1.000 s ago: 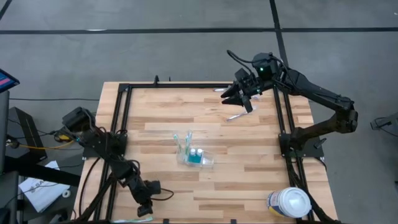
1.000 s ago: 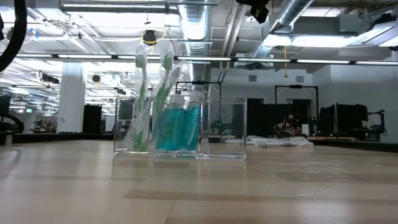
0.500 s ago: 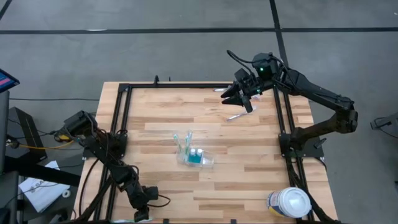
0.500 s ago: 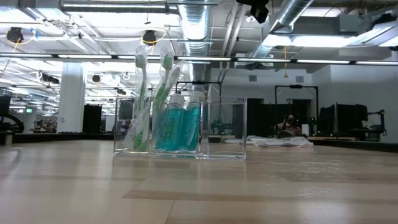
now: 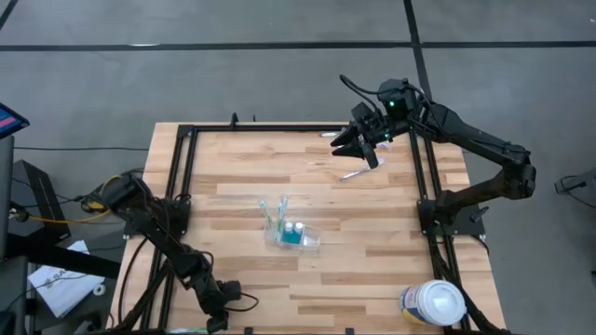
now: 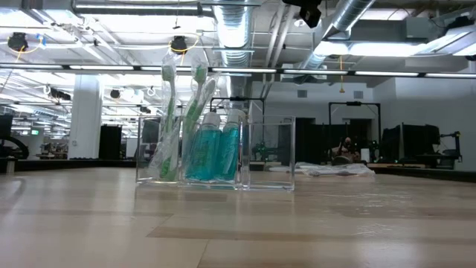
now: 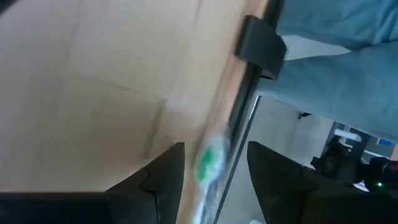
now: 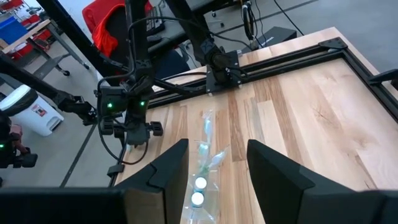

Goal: Pick & Place toothbrushing station
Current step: Put the green toothbrush into the transparent organizer

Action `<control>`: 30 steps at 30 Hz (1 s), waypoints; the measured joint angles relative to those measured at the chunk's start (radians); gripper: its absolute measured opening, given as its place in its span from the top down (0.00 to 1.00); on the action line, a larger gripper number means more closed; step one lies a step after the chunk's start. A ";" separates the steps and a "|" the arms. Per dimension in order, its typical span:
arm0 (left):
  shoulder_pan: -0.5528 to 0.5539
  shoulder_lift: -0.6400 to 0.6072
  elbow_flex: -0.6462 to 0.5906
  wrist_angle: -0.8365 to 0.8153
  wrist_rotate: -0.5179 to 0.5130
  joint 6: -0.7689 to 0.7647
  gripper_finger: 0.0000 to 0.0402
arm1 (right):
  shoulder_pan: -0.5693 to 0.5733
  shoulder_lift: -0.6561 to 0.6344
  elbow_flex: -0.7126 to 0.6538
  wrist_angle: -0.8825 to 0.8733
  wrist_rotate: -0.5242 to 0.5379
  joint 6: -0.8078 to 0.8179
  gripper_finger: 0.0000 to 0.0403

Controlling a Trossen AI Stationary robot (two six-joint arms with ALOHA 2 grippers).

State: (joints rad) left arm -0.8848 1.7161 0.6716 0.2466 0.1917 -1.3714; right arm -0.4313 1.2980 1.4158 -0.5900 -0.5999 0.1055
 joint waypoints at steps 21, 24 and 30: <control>0.000 0.066 0.001 0.110 0.028 -0.002 0.99 | -0.001 0.000 0.000 0.000 0.002 -0.001 0.62; 0.012 0.064 0.000 0.111 0.029 -0.019 0.99 | -0.003 0.000 0.000 0.002 0.002 -0.008 0.62; 0.077 0.014 -0.002 0.118 -0.052 -0.024 1.00 | -0.003 0.000 0.000 0.019 0.002 -0.010 0.62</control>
State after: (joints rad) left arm -0.8074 1.7299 0.6697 0.3645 0.1395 -1.3953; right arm -0.4343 1.2980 1.4158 -0.5713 -0.5982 0.0954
